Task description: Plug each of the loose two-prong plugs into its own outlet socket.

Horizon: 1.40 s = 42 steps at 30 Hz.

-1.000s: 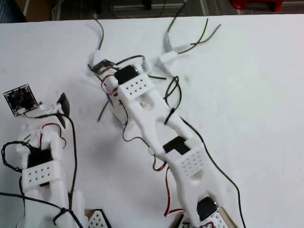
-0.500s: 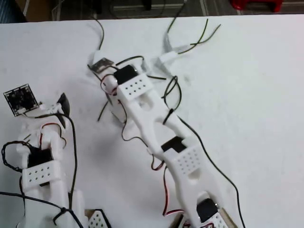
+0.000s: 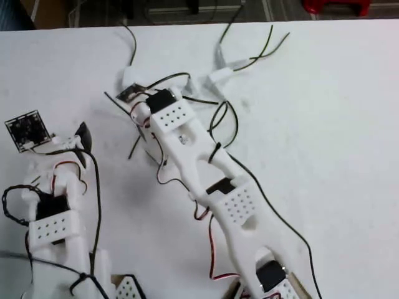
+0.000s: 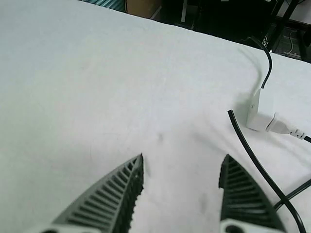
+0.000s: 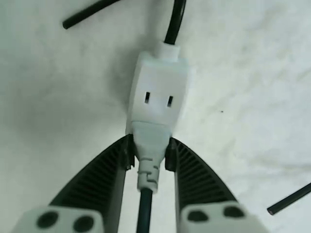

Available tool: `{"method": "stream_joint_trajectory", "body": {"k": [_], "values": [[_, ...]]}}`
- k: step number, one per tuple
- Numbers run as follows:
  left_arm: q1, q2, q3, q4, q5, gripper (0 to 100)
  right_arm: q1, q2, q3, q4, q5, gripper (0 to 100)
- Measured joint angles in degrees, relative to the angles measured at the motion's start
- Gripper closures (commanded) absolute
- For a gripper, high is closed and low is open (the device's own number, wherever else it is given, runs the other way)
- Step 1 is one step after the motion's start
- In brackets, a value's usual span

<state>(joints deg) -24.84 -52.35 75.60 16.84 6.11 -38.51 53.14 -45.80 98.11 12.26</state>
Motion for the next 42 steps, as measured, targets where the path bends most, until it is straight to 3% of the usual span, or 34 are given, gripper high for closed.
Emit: {"method": "stream_joint_trajectory", "body": {"k": [8, 18, 23, 31, 33, 38, 42], "values": [[0.0, 0.0, 0.0, 0.0, 0.0, 75, -1.23, -3.16, -5.1, -0.18, 0.09, 77.5], [0.0, 0.0, 0.0, 0.0, 0.0, 75, -5.63, -2.29, -5.54, -0.7, 0.09, 86.2], [-0.35, 0.0, 0.0, 0.0, 0.0, 75, -2.46, 0.44, -7.38, -1.85, 0.09, 98.2], [-0.35, 0.0, 0.0, 0.0, 0.0, 75, 3.25, 0.09, -9.32, -1.14, 0.09, 97.2], [-0.35, 0.0, 0.0, 0.0, 0.0, 75, 4.57, -0.26, -9.32, -0.7, 0.79, 93.9], [-0.35, 0.0, 0.0, 0.0, 0.0, 75, 3.16, -1.32, -7.38, -0.53, 1.93, 73.7], [-0.35, 0.0, 0.0, 0.0, 0.0, 75, -0.09, -1.41, -7.3, -0.44, 1.93, 73.9]]}}
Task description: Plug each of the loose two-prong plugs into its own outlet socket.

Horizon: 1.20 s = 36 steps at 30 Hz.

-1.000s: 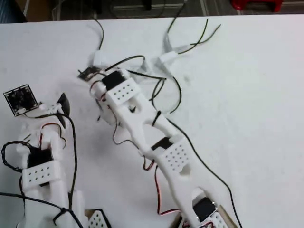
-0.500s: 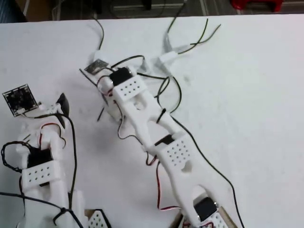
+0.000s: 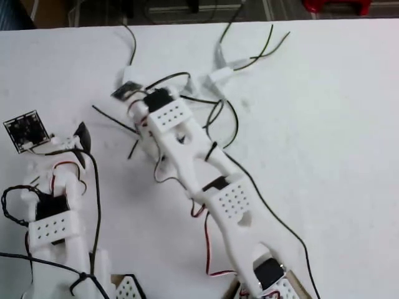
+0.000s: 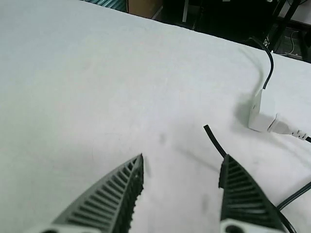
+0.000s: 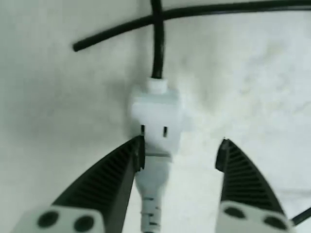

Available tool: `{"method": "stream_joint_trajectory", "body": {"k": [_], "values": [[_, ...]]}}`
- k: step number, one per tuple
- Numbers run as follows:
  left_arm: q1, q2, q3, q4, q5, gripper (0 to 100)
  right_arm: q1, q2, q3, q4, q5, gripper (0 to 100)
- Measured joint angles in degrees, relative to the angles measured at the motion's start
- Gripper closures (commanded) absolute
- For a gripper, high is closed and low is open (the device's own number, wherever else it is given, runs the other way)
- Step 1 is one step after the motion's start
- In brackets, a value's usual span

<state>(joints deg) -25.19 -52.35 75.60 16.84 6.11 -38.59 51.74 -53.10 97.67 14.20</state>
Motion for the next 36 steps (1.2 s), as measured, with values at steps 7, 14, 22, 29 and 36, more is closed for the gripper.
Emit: {"method": "stream_joint_trajectory", "body": {"k": [7, 14, 22, 29, 36], "values": [[0.0, 0.0, 0.0, 0.0, 0.0, 75, -3.52, 0.0, 0.53, 0.0, 0.0, 78.4], [0.0, 0.0, 0.0, 0.0, 0.0, 75, -3.43, 3.78, 0.53, 0.0, 0.0, 78.7], [0.0, 0.0, 0.0, 0.0, 0.0, 75, -0.7, 4.75, -0.35, 0.0, 0.0, 98.4], [0.0, 0.0, 0.0, 0.0, 0.0, 75, 8.7, 2.81, -5.45, 0.09, 3.87, 95.7], [0.0, 0.0, 0.0, 0.0, 0.0, 75, 18.46, 2.11, -14.68, -7.38, 12.84, 95.3]]}}
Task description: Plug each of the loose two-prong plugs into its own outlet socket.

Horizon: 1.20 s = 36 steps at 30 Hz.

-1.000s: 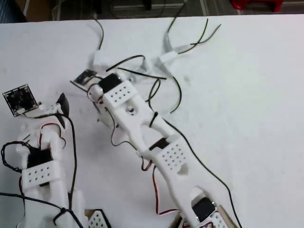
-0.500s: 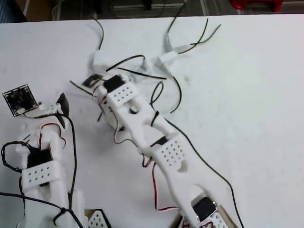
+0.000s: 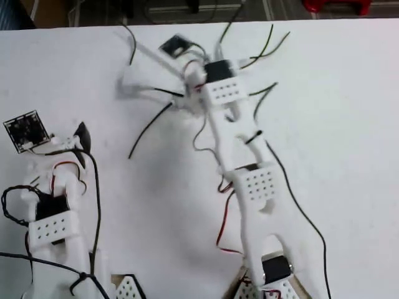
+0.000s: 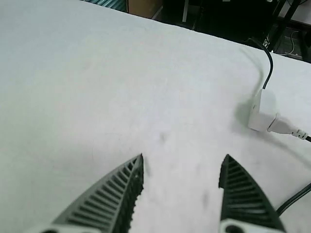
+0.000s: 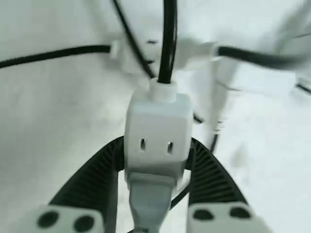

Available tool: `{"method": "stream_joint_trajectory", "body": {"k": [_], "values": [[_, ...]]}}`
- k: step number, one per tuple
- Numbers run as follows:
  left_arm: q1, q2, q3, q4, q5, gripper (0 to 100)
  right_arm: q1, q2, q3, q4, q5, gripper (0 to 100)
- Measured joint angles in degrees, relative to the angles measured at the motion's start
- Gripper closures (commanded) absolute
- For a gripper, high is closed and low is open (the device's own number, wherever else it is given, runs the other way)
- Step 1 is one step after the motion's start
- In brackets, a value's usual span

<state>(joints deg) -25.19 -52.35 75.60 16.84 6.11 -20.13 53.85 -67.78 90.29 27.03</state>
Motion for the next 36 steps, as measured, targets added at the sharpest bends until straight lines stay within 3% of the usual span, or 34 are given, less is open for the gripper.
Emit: {"method": "stream_joint_trajectory", "body": {"k": [4, 13, 19, 31, 36], "values": [[0.0, 0.0, 0.0, 0.0, 0.0, 75, 1.85, 1.49, -2.64, -7.47, 3.25, 93.0], [0.0, 0.0, 0.0, 0.0, 0.0, 75, 2.02, 7.91, -2.9, -11.34, 3.96, 67.1], [0.09, 0.0, 0.0, 0.0, 0.0, 75, 3.96, 6.07, -2.9, -8.44, 4.04, 66.0], [5.63, -2.46, -3.69, 0.26, -0.09, 74, 9.67, -19.6, -2.99, -4.13, 4.04, 66.1], [5.63, -12.48, -12.04, 8.88, -0.09, 74, 13.01, -29.1, -3.08, -4.13, 4.04, 66.1]]}}
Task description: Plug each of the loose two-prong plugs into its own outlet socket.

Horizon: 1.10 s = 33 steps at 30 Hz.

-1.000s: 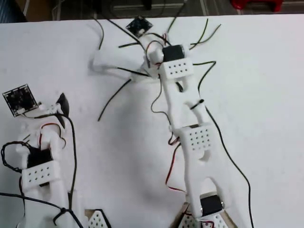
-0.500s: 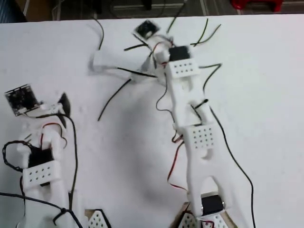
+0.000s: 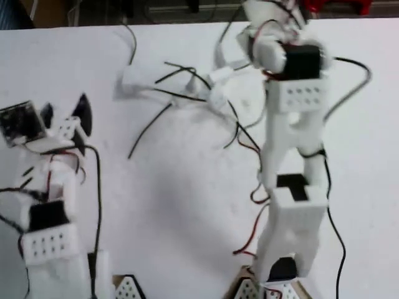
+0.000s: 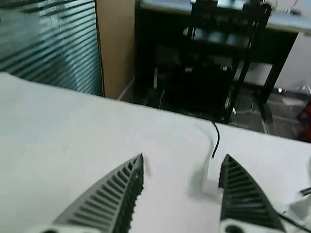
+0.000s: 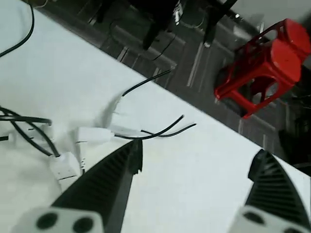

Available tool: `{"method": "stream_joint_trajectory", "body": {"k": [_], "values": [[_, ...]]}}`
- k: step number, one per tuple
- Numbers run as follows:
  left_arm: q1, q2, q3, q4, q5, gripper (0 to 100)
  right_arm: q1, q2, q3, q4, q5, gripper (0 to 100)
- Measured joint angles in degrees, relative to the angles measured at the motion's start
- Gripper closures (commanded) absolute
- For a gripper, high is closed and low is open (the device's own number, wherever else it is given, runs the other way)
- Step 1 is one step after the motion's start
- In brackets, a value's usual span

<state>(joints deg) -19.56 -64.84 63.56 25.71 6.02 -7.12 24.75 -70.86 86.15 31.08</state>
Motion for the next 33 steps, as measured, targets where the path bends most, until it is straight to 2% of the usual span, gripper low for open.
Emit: {"method": "stream_joint_trajectory", "body": {"k": [7, 14, 21, 26, 33], "values": [[0.0, -21.1, -12.84, 17.32, 0.0, 74, 2.02, -12.22, -0.79, 3.69, 0.0, 66.1], [0.09, -35.52, -19.78, 32.97, 0.0, 74, 2.29, -23.38, -1.14, 11.6, -0.26, 66.1], [0.09, -39.56, -23.03, 42.29, 0.0, 74, 5.19, -33.85, 0.62, 12.22, -11.34, 66.1], [0.09, -39.56, -23.03, 44.84, 0.0, 74, 4.75, -45.1, 13.19, 12.22, -13.27, 66.1], [3.69, -39.56, -21.19, 50.55, 0.0, 75, -3.25, -65.23, 41.58, 11.96, -13.36, 66.1]]}}
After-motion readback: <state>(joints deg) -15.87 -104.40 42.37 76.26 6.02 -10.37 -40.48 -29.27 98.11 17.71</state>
